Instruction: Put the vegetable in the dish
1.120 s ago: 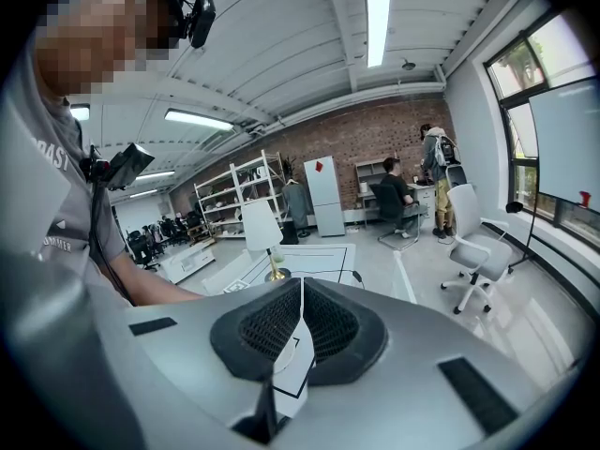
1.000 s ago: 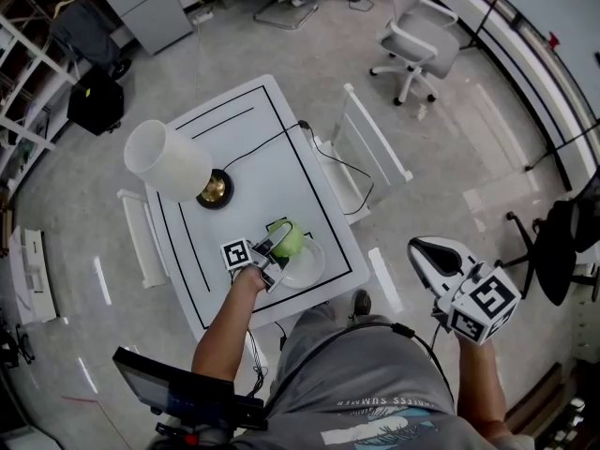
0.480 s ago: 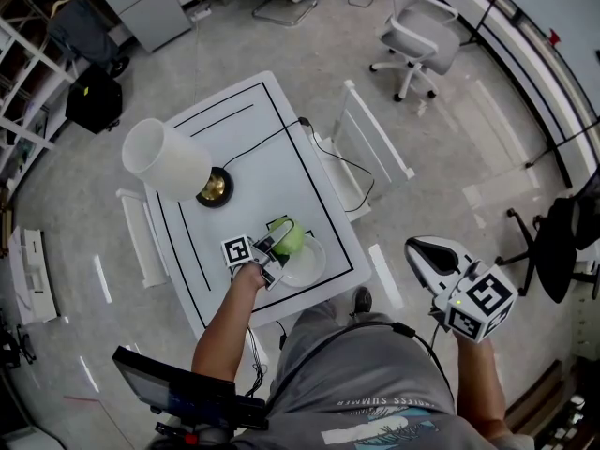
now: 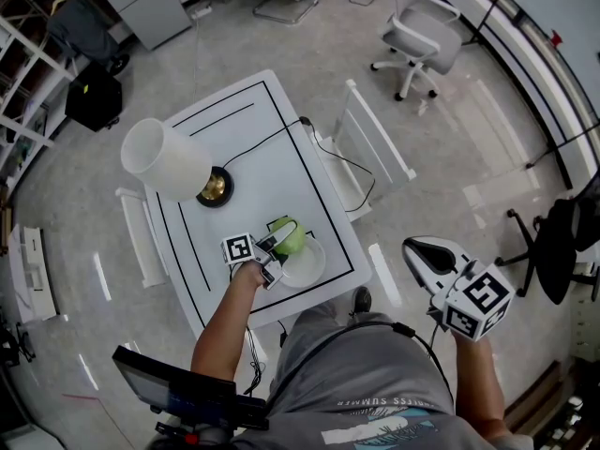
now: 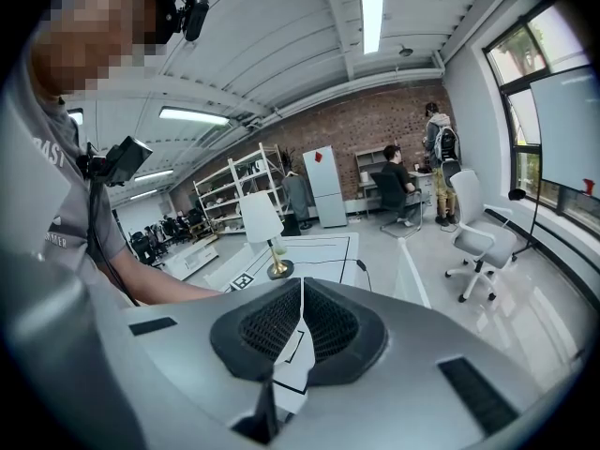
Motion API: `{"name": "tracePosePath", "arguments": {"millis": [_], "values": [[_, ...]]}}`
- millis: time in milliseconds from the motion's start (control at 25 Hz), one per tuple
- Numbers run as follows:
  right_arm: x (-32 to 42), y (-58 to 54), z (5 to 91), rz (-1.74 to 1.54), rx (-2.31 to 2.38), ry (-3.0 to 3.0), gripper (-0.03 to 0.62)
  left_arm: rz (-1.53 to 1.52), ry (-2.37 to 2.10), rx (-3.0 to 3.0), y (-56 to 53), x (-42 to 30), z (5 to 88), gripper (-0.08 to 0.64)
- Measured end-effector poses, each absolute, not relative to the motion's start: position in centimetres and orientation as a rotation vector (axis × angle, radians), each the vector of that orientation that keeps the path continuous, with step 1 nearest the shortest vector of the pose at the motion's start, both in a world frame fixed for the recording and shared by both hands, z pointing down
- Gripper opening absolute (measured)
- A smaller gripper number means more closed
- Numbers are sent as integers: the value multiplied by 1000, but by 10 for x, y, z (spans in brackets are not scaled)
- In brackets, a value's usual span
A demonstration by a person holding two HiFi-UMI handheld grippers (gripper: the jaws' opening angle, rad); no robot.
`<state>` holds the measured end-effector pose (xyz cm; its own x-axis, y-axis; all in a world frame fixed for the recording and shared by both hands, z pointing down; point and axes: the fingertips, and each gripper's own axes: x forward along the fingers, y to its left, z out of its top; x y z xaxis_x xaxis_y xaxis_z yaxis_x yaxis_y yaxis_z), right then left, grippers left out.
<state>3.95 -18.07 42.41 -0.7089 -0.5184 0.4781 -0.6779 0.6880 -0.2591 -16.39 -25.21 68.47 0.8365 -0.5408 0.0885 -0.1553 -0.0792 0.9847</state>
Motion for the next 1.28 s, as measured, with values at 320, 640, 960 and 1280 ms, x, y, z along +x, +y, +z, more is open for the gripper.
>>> {"name": "tracePosePath", "arguments": {"millis": [320,640,960,1280], "values": [[41,-183,428,626,921,-2522,11,-330,-581,1603,-254,-168,691,357],[36,-185,435,634,893,-2522,11,-235,-593,1577,-259,-164,699,357],[31,-183,442,641,879,-2518,11,-147,-555,1574,-251,-164,703,354],[30,-174,451,661,878,-2511,11,-109,-546,1588,-246,-165,703,348]]}}
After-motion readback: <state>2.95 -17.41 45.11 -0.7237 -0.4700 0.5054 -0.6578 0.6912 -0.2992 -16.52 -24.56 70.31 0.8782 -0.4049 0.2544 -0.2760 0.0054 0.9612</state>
